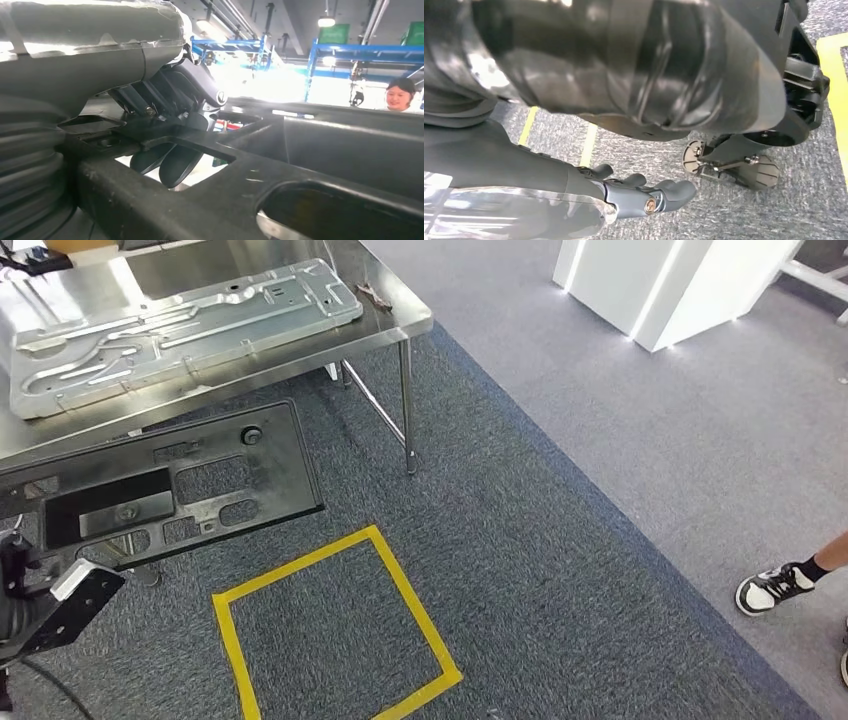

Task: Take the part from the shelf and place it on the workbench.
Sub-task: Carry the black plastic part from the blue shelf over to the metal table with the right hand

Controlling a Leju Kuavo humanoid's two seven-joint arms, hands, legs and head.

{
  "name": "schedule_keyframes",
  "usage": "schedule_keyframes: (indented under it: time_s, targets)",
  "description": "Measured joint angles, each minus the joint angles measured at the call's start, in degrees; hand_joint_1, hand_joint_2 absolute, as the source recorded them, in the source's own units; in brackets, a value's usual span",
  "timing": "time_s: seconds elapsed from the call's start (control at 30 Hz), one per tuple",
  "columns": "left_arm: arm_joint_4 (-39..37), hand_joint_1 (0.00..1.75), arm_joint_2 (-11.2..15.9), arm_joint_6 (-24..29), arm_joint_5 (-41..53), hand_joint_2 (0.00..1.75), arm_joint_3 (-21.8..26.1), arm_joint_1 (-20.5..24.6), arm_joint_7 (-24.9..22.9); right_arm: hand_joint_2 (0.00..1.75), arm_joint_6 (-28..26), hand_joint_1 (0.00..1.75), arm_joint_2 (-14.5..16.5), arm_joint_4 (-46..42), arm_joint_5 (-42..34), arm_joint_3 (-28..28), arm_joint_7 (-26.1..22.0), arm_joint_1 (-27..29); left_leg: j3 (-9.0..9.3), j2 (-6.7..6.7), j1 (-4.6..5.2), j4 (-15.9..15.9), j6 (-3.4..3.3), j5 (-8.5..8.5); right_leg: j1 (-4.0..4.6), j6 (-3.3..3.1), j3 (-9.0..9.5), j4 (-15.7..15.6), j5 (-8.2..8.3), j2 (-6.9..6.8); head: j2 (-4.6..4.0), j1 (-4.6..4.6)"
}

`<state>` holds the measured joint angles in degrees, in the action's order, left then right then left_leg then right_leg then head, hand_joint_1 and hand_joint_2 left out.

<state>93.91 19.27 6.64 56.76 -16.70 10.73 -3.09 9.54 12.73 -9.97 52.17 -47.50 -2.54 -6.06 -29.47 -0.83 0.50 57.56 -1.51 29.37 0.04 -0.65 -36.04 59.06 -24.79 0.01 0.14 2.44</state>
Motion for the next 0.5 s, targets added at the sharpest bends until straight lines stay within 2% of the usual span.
schedule_keyframes:
  time_s: [0.07,0.13,0.2,0.23,0.27,0.3,0.33,0.37,0.4,0.43,0.47,0.5]
  targets:
    - [0.1,1.75,0.0,0.1,0.1,1.75,0.0,0.0,0.0,0.0,0.0,0.0,0.0,0.0,0.1,0.0,0.0,-0.1,0.47,0.03,-0.07,-0.1,0.63,0.49,-0.19,-0.34,0.62,-0.7,-0.37,0.02,-0.01,0.0]
    - [0.3,1.75,0.0,0.1,0.1,1.75,-0.1,0.0,0.1,0.0,0.0,0.0,0.0,0.0,0.1,0.0,0.0,0.0,-0.57,0.21,-0.2,2.8,1.29,1.91,-0.64,-0.79,1.87,-1.5,-0.74,-0.04,0.0,0.0]
    - [0.3,1.75,0.0,0.1,0.1,1.75,-0.1,-0.2,0.1,0.0,0.1,0.0,0.1,0.0,0.1,0.0,0.0,0.1,-4.77,0.36,-0.7,10.1,2.01,4.3,-0.78,-1.09,3.02,-1.9,-1.45,-0.11,0.01,-0.02]
    - [0.4,1.75,0.0,0.1,0.1,1.75,-0.1,-0.3,0.1,0.0,0.1,0.0,0.1,0.0,0.1,0.0,0.0,0.1,-7.37,0.37,-1.0,13.9,2.37,5.01,-0.82,-1.06,3.56,-1.9,-1.94,-0.1,0.01,-0.02]
    - [0.4,1.75,0.0,0.1,0.2,1.75,-0.1,-0.5,0.1,0.0,0.1,0.0,0.1,0.0,0.1,0.0,0.0,0.1,-9.4,0.39,-1.3,16.1,2.68,4.75,-0.86,-0.96,4.16,-1.9,-2.47,-0.07,0.01,-0.02]
    - [0.4,1.75,0.0,0.1,0.2,1.75,-0.1,-0.6,0.1,0.0,0.1,0.0,0.1,0.0,0.1,0.0,0.0,0.2,-10.48,0.44,-1.58,16.2,2.94,3.24,-0.94,-0.79,4.9,-1.9,-3.07,-0.04,0.01,-0.02]
    - [0.4,1.75,0.0,0.1,0.2,1.75,-0.2,-0.7,0.1,0.0,0.1,0.0,0.1,0.0,0.1,0.0,0.0,0.3,-10.36,0.52,-1.83,13.9,3.14,0.51,-1.06,-0.54,5.78,-1.9,-3.72,-0.02,0.01,-0.02]
    - [0.4,1.75,0.0,0.1,0.2,1.75,-0.2,-0.7,0.1,0.0,0.1,0.0,0.1,0.0,0.1,0.0,0.0,0.3,-9.46,0.66,-2.01,10.1,3.28,-2.61,-1.18,-0.25,6.67,-1.9,-4.39,-0.01,0.01,-0.02]
    - [0.3,1.75,0.0,0.1,0.2,1.75,-0.2,-0.7,0.1,0.0,0.1,0.0,0.1,0.0,0.1,0.0,0.0,0.3,-8.33,0.84,-1.96,6.6,3.35,-4.85,-1.23,0.11,7.41,-1.9,-5.01,0.0,0.0,-0.03]
    - [0.3,1.75,0.0,0.1,0.2,1.75,-0.2,-0.6,0.1,0.0,0.1,0.0,0.1,0.0,0.1,0.0,0.0,0.3,-7.17,0.99,-1.78,3.7,3.16,-5.97,-1.24,0.51,7.87,-1.9,-5.52,0.01,0.0,-0.04]
    - [0.3,1.75,0.0,0.1,0.3,1.75,-0.3,-0.6,0.1,0.0,0.1,0.0,0.1,0.0,0.2,0.0,0.0,0.2,-6.5,1.09,-1.53,2.2,2.79,-5.97,-1.23,0.9,8.1,-2.1,-5.85,0.0,0.0,-0.04]
    - [0.4,1.75,0.0,0.2,0.3,1.75,-0.3,-0.6,0.1,0.0,0.1,0.0,0.1,0.0,0.2,0.0,0.0,0.1,-6.13,1.09,-1.25,1.8,2.3,-5.27,-1.18,1.34,8.21,-2.1,-5.92,-0.03,0.01,-0.04]
